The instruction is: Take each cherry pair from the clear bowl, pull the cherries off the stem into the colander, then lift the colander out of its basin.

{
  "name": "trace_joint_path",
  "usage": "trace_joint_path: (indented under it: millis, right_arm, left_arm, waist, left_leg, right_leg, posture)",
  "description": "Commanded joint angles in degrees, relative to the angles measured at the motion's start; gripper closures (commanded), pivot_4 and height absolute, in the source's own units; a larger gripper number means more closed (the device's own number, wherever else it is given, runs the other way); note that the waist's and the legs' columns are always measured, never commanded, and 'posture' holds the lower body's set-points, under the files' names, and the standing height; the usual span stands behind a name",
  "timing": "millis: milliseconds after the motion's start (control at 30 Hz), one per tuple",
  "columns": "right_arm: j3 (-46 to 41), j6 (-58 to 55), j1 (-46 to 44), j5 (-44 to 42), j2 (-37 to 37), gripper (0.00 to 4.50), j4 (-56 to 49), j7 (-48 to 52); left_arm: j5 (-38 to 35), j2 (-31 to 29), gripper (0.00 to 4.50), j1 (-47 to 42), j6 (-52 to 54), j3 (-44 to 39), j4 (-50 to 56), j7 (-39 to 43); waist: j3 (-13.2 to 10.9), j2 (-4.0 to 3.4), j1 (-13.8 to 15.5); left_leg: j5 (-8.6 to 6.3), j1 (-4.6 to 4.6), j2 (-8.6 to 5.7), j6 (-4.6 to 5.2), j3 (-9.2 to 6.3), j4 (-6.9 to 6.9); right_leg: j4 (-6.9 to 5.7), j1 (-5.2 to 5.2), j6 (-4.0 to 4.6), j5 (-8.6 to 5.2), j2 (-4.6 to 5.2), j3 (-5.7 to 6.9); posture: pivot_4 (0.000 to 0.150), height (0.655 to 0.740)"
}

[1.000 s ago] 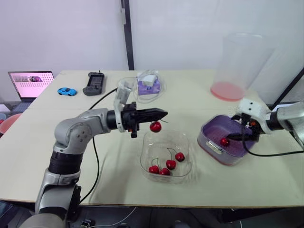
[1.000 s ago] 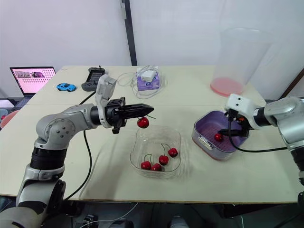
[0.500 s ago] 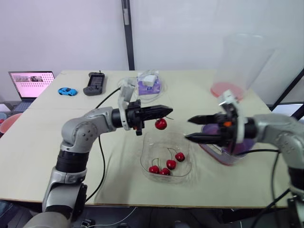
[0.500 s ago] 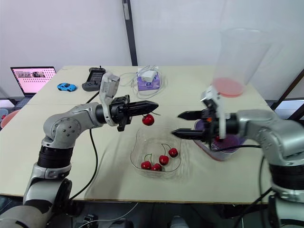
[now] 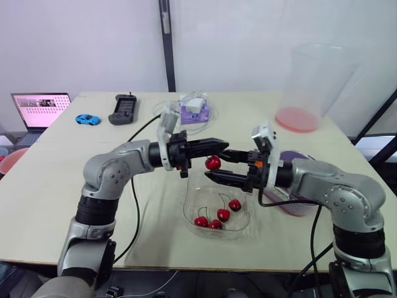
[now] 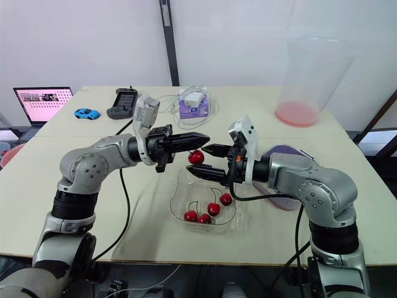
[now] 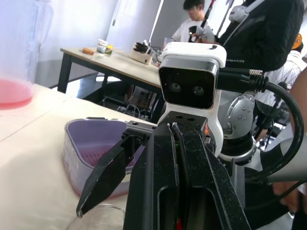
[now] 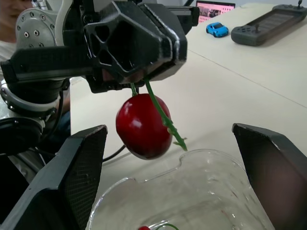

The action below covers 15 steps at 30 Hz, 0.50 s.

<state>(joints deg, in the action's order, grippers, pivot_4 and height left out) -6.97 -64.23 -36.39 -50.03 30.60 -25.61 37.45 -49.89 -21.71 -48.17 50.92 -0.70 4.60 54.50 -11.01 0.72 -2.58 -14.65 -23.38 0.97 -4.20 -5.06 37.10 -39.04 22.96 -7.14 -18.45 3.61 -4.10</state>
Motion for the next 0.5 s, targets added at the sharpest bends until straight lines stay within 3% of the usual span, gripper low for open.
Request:
trace_joint_path:
  millis: [33,100,500]
  right_arm:
    - [-0.2,1.2,-1.7,-1.9,-0.6,1.35,-1.3,-0.8]
    - [0.1,1.4,-1.8,-1.9,-0.2,2.28,-1.4,-0.8]
    - [0.5,1.4,-1.7,-4.0,1.1,2.28,-1.6,-0.7]
  left_arm:
    - [0.0,0.0,4.50,-1.8,-0.4,-0.1,1.0,0.1]
    - [0.0,0.0,4.50,-1.8,-0.4,-0.2,1.0,0.1]
    - [0.4,-0.1,4.50,-1.9,-0.5,-0.4,0.9,0.2]
  waist:
    - [0.0,0.00,0.0]
    - [0.0,0.00,0.0]
    - [0.0,0.00,0.0]
  left_leg:
    - [0.00,0.00,0.00,0.00,0.00,0.00]
    - [0.00,0.00,0.00,0.00,0.00,0.00]
    - [-0.01,0.00,0.00,0.01,0.00,-0.01]
  right_leg:
    - [0.00,0.00,0.00,0.00,0.00,0.00]
    - [0.00,0.00,0.00,0.00,0.01,0.00]
    - [0.00,0.00,0.00,0.00,0.00,0.00]
  posture:
    - [0.150,0.7332]
    - [0.150,0.7332]
    - [0.150,0.7332]
